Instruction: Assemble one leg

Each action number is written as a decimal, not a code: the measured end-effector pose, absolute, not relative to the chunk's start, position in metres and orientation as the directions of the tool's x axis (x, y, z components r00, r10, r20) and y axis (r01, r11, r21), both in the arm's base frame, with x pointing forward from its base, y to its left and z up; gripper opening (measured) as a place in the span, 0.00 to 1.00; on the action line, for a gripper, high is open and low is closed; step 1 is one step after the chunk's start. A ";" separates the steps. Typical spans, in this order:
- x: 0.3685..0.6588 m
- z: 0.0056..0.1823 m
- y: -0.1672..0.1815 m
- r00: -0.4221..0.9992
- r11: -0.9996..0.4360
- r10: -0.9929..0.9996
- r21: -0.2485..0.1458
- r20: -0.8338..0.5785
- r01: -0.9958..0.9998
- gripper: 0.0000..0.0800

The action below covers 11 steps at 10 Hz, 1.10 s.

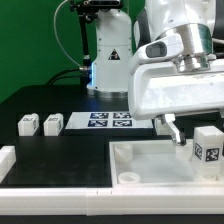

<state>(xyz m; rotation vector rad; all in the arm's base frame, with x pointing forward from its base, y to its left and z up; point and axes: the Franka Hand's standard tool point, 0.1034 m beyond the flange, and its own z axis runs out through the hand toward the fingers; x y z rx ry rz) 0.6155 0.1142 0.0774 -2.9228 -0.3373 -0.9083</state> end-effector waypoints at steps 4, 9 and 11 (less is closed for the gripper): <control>0.615 0.077 0.114 0.802 -0.974 0.190 0.006 0.566 0.227 0.81; 0.632 0.098 0.109 0.855 -0.974 0.195 -0.005 0.480 0.225 0.81; 0.638 0.101 0.106 0.866 -0.975 0.194 -0.008 0.461 0.222 0.81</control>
Offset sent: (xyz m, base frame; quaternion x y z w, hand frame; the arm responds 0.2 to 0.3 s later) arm 0.0000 0.0000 0.0000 0.0000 0.0000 0.0000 1.0000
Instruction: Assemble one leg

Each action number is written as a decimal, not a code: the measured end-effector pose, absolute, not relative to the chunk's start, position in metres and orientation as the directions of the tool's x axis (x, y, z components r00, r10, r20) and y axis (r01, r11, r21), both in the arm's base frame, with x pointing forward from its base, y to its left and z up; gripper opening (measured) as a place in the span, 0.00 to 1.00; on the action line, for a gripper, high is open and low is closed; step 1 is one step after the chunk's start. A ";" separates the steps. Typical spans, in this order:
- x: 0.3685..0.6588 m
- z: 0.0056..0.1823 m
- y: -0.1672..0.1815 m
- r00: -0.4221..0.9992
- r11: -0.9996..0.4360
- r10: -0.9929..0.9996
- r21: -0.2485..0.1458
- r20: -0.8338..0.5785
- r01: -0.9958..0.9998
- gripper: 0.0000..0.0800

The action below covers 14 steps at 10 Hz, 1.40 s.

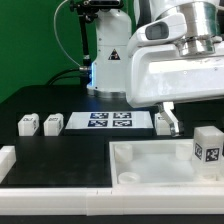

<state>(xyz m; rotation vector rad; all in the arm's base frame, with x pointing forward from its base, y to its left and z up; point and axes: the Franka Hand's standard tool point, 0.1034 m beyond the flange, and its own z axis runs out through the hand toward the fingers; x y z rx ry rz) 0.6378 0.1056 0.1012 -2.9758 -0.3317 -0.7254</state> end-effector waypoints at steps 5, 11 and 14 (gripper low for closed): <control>0.630 0.089 0.123 0.977 -0.974 0.206 -0.105 -0.055 0.200 0.81; 0.636 0.081 0.121 0.982 -0.981 0.173 -0.108 -0.075 0.164 0.53; 0.636 0.080 0.120 0.977 -0.978 -0.182 -0.081 -0.111 -0.191 0.38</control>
Offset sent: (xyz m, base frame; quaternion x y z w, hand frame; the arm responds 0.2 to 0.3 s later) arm 0.0073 0.0045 -0.0122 -0.0012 -0.2772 0.0293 0.9604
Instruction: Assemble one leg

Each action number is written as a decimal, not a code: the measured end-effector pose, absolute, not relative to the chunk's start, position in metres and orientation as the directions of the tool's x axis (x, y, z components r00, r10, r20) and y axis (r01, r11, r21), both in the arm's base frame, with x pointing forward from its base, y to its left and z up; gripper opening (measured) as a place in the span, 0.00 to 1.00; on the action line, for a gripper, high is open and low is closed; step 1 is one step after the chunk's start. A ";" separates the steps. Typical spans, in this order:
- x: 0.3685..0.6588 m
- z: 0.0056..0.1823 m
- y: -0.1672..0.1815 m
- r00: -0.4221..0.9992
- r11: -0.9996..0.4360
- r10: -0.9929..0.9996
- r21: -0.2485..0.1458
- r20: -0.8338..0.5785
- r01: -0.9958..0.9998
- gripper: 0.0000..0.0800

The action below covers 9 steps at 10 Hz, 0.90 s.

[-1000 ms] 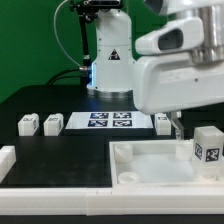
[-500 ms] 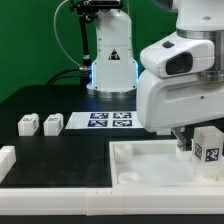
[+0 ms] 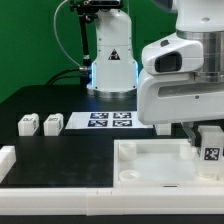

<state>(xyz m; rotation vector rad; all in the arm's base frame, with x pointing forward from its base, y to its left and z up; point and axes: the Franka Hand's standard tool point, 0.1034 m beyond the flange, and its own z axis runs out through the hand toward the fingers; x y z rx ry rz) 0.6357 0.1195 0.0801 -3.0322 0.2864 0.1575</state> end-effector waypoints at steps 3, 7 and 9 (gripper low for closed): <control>0.637 0.074 0.115 0.751 -0.750 -0.648 -0.061 -0.126 -0.658 0.37; 0.640 0.074 0.121 0.217 -0.216 -0.955 -0.024 -0.201 -0.976 0.37; 0.641 0.074 0.123 0.075 -0.077 -0.976 0.003 -0.205 -0.997 0.37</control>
Offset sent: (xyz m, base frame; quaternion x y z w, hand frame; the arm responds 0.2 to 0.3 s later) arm -0.0027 0.0034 -0.0043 0.0872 -0.0289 0.3946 0.9143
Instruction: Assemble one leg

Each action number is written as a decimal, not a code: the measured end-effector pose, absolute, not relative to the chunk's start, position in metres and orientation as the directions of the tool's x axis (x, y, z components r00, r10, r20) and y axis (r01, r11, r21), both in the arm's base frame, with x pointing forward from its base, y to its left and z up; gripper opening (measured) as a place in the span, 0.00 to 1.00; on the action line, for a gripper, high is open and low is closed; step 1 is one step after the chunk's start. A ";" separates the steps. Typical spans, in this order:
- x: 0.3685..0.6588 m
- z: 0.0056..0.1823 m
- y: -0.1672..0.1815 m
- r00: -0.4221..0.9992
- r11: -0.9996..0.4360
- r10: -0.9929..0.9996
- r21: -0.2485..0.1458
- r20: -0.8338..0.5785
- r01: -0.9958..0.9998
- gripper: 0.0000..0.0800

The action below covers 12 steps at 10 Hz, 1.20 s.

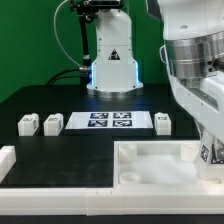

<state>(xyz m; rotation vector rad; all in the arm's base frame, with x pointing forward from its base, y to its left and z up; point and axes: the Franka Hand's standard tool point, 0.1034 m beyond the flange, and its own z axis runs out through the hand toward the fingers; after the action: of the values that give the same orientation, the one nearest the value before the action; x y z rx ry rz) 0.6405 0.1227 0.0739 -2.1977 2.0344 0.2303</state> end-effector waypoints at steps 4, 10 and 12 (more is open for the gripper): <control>0.638 0.078 0.126 0.491 -0.490 -0.857 -0.046 -0.157 -0.871 0.77; 0.638 0.077 0.119 0.968 -0.964 -0.251 -0.081 -0.026 -0.253 0.81; 0.641 0.078 0.121 0.969 -0.963 -0.249 -0.100 -0.008 -0.248 0.81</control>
Offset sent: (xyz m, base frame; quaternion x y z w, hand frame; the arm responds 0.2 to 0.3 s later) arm -0.0041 0.0052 0.0148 -0.0886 0.1045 -0.4867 0.8628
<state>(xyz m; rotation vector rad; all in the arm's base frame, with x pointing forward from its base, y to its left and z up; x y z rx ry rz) 0.6412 0.1211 0.0775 -3.0170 0.3820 -0.0069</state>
